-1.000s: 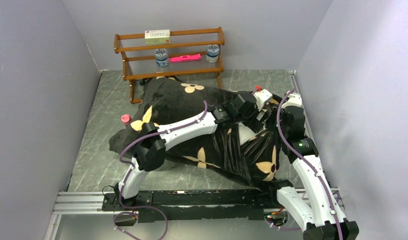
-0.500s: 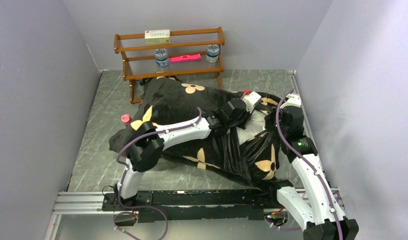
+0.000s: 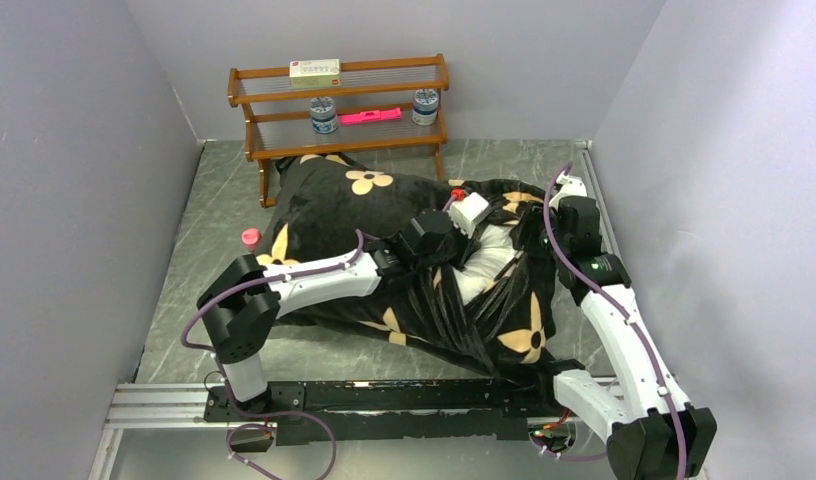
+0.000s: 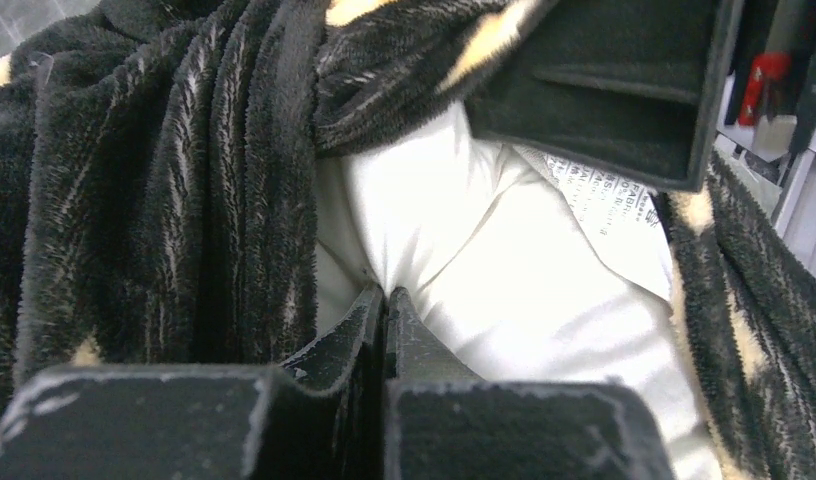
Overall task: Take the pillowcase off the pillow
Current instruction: Remove the pillow from the pillowcase.
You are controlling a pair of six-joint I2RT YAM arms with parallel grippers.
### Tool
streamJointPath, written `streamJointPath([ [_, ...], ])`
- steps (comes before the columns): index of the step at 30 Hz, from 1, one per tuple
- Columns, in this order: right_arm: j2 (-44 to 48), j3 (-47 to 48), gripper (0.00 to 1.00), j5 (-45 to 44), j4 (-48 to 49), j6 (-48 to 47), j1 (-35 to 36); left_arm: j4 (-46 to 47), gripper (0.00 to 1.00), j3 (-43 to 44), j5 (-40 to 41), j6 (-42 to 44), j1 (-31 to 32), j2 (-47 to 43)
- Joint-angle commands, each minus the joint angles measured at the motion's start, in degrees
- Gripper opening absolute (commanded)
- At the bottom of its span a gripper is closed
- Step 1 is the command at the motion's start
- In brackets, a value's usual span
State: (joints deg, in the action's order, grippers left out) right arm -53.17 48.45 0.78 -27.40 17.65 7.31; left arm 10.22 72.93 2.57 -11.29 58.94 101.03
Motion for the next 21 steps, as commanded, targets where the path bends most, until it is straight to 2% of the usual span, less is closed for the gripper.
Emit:
streamJointPath([
  [1, -2.62, 6.33, 0.54, 5.97, 5.55, -2.62, -0.63, -16.07, 0.05, -5.93, -1.83, -0.93, -0.19, -1.03],
  [6, -5.10, 9.20, 0.56, 4.62, 5.70, -3.45, -0.62, -15.06, 0.05, -7.25, -2.13, -1.27, 0.28, -2.26],
  [9, -6.31, 9.55, 0.54, 1.51, 5.64, -2.53, -0.60, -15.27, 0.05, -7.52, -2.13, -1.26, 0.56, -2.75],
  [14, -6.29, 8.84, 0.42, -9.49, 3.79, -1.32, -0.64, -15.41, 0.05, -9.05, -1.87, -1.45, 0.65, -4.15],
  [21, -5.77, 9.41, 0.41, -19.06, 5.24, -1.54, -0.71, -14.92, 0.05, -12.45, -2.13, -2.71, 0.65, -5.85],
])
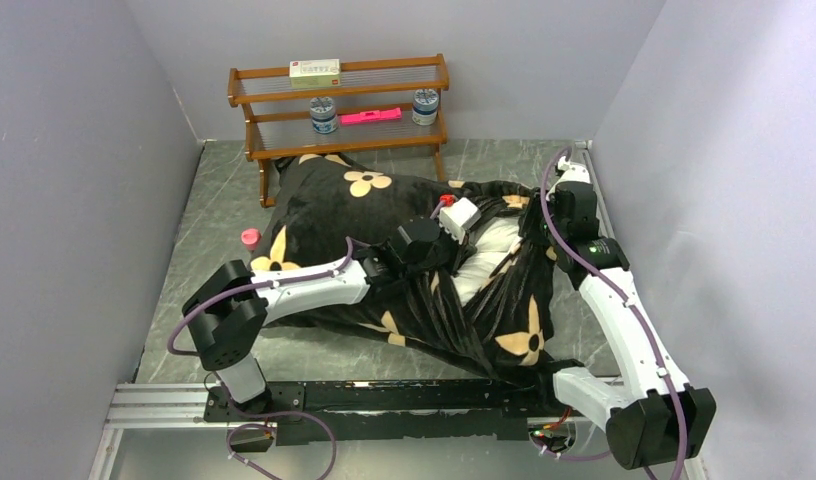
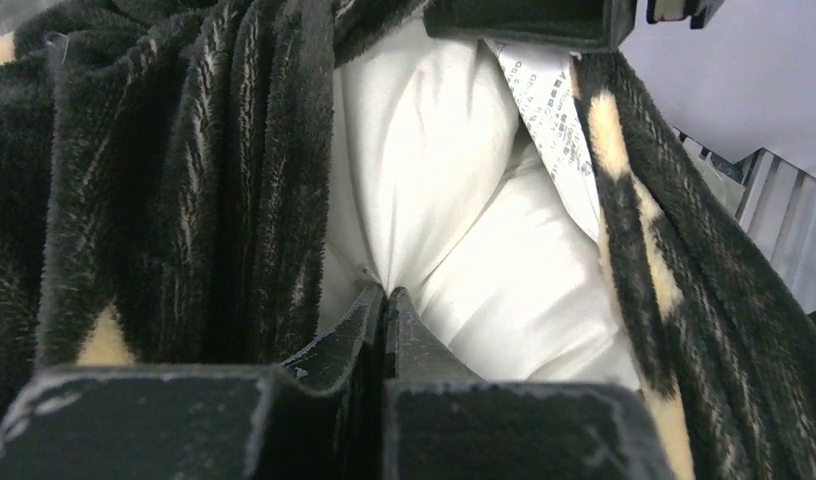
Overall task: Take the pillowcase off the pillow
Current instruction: Remove the pillow from the pillowcase.
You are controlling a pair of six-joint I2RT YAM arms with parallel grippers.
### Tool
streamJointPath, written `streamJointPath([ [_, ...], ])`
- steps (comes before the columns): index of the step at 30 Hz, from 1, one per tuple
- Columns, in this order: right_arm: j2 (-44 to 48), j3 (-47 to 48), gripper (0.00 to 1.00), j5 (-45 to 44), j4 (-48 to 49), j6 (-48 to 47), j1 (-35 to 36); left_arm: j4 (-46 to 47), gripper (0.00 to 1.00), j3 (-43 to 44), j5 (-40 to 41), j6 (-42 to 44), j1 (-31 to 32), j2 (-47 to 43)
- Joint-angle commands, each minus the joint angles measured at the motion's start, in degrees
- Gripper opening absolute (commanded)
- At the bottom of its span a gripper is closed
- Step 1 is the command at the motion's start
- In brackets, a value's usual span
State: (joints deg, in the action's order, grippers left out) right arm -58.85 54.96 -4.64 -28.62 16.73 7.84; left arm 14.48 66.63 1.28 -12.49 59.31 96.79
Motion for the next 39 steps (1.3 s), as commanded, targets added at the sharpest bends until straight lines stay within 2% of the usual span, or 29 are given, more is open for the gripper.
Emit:
streamJointPath([
  [1, -0.64, 3.26, 0.41, -14.31, 6.66, -0.59, -1.24, -19.03, 0.05, -6.77, -0.84, -1.57, 0.25, -1.87],
  [9, -5.04, 5.10, 0.38, -18.56, 12.28, -0.08, -1.46, -17.41, 0.05, -11.21, -2.41, -1.81, 0.28, -4.34],
  [15, -10.05, 7.22, 0.35, -13.54, 14.14, -0.23, -1.76, -15.80, 0.05, -13.69, -3.27, -2.68, 0.26, -4.29],
  [20, -11.89, 1.37, 0.18, -0.22, 18.54, 0.81, -1.86, -14.88, 0.05, -14.26, -4.39, -3.25, 0.28, -5.62],
  [24, -12.87, -6.09, 0.00, 14.24, 24.10, 1.34, -1.80, -13.23, 0.05, -13.33, -4.01, -2.93, 0.20, -8.02],
  [29, -11.36, -12.48, 0.00, 31.07, 30.61, 0.61, -1.76, -12.81, 0.06, -11.23, -1.80, -1.67, 0.19, -11.46],
  [32, -8.15, -13.21, 0.00, 39.16, 32.17, 0.74, -1.77, -13.25, 0.21, -8.64, -1.46, -0.84, 0.24, -12.84],
  [36, -2.68, -13.21, 0.00, 44.08, 33.07, 1.97, -1.60, -14.28, 0.51, -3.96, -1.45, 0.70, 0.19, -13.40],
  [39, 2.12, -13.44, 0.00, 45.56, 33.85, 3.11, -1.59, -14.39, 0.63, -0.49, -1.45, 1.27, 0.19, -13.01],
])
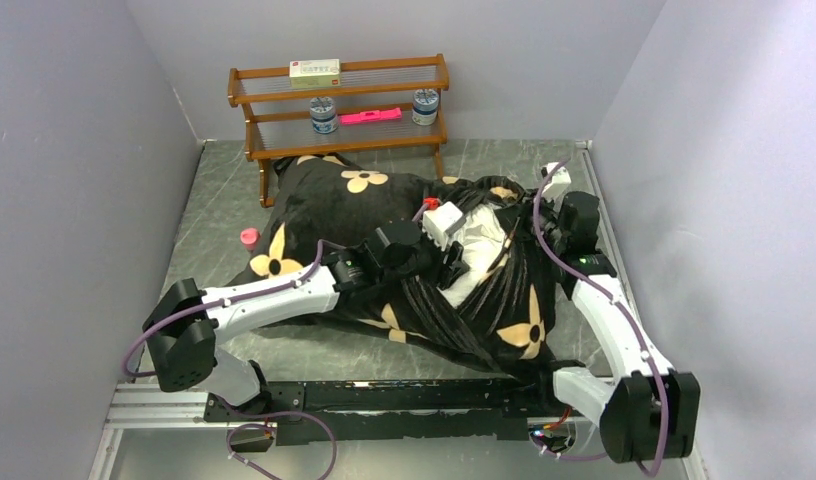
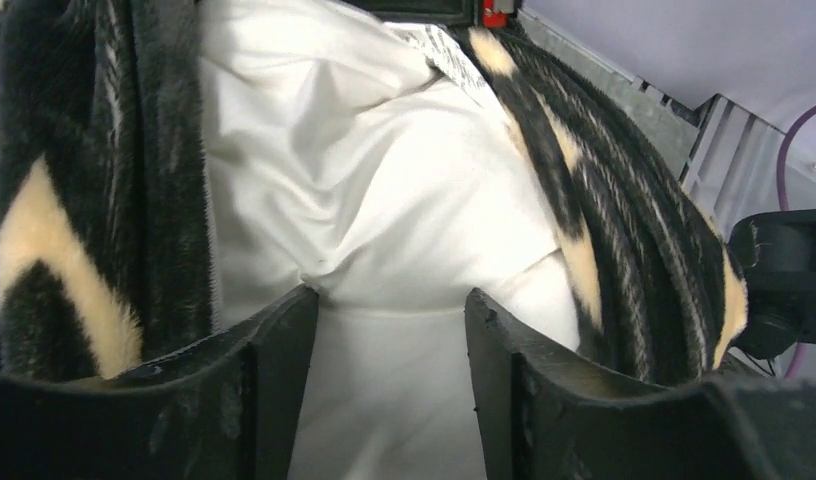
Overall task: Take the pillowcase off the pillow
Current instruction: Remove the pillow from the pillowcase.
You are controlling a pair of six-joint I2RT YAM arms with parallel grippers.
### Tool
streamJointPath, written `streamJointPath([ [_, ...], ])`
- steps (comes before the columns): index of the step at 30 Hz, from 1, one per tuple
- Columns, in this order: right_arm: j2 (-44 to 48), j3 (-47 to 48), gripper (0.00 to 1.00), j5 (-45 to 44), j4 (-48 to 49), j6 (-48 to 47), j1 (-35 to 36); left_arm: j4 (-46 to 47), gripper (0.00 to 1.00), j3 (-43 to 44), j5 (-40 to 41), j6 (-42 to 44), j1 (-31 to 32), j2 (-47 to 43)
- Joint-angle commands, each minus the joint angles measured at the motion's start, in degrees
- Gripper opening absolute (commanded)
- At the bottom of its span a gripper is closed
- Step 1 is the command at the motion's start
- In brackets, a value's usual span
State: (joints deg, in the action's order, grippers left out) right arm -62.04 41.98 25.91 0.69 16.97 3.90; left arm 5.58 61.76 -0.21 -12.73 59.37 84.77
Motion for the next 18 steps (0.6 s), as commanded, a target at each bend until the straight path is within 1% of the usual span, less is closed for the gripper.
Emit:
streamJointPath([
  [1, 6.44, -0.63, 0.00, 15.43, 5.02, 3.21, 2.34, -5.50, 0.65, 5.50, 0.03, 1.78, 0.13, -0.87],
  [6, 9.78, -0.94, 0.00, 17.53, 4.61, 4.00, 2.60, -6.20, 0.75, 10.29, 0.03, 3.14, 0.13, -0.79],
  [10, 13.88, -1.37, 0.00, 12.20, 2.49, 3.34, 2.68, -7.76, 0.81, 14.03, 0.03, 4.08, 0.15, 0.40],
  [14, 17.15, 2.13, 0.00, 6.75, -3.24, 1.02, 2.74, -8.82, 0.83, 17.85, 0.03, 3.49, 0.13, 2.47],
  [18, 18.16, 6.76, 0.00, 6.51, -7.96, -0.66, 2.79, -8.75, 0.84, 18.87, -2.06, 2.24, 0.13, 4.32],
])
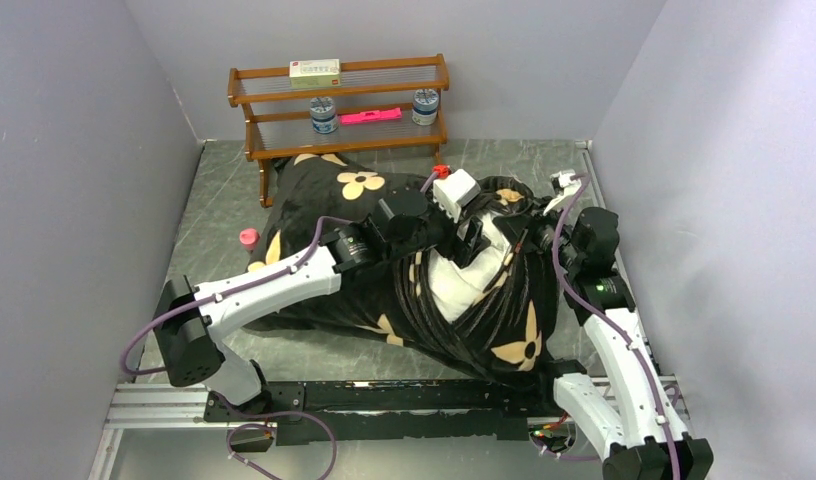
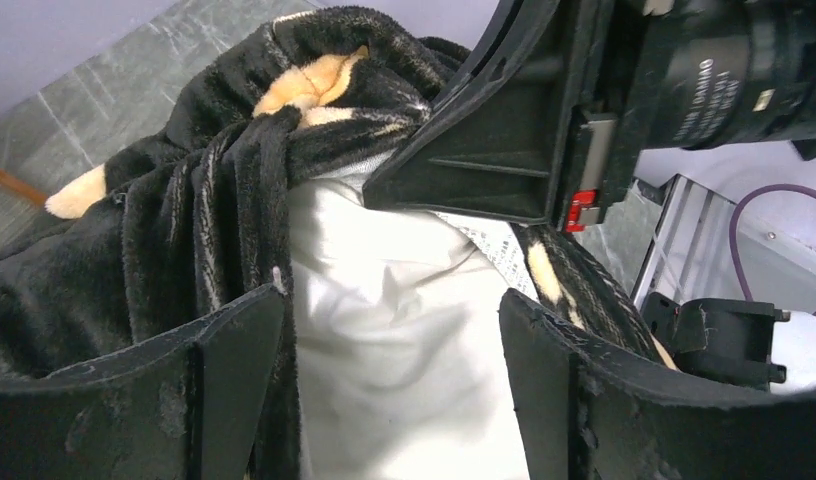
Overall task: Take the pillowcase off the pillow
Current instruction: Remove the pillow from the pillowcase.
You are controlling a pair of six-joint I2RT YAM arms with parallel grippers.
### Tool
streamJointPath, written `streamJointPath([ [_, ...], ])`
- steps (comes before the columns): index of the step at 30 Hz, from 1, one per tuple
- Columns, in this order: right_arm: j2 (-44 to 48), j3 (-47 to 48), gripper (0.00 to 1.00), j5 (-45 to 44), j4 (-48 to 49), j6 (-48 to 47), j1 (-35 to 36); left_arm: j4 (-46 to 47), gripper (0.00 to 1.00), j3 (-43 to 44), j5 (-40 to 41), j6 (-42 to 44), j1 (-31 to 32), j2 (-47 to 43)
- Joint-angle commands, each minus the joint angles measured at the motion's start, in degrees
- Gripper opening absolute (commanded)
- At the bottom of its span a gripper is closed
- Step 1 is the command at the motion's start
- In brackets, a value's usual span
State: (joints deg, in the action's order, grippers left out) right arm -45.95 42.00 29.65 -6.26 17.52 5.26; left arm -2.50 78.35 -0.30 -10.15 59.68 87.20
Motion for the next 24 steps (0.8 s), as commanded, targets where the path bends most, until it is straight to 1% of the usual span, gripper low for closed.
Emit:
streamJointPath([
  [1, 2.28, 7.38, 0.00, 3.23, -1.45, -1.17, 1.50, -0.40, 0.84, 2.33, -2.53, -0.44, -0.18, 2.11],
  [8, 4.14, 11.63, 0.00, 5.25, -4.25, -0.84, 1.52, 2.07, 0.85, 0.82, -6.92, -1.84, -0.18, 1.56],
  [15, 5.00, 16.89, 0.00, 7.56, -8.35, -1.87, 1.55, 10.17, 0.85, -2.95, -13.18, -0.62, -0.17, -1.55],
  [18, 5.49, 17.03, 0.00, 8.28, -8.84, -1.72, 1.51, 15.58, 0.87, -5.58, -15.44, 0.70, -0.05, -3.42],
  [21, 5.93, 16.76, 0.00, 8.94, -8.98, -1.55, 1.51, 20.53, 0.86, -8.57, -17.74, 2.16, 0.08, -5.29],
  [24, 5.96, 16.71, 0.00, 9.45, -9.65, -1.62, 1.54, 25.40, 0.86, -12.30, -19.24, 5.41, 1.11, -8.71],
])
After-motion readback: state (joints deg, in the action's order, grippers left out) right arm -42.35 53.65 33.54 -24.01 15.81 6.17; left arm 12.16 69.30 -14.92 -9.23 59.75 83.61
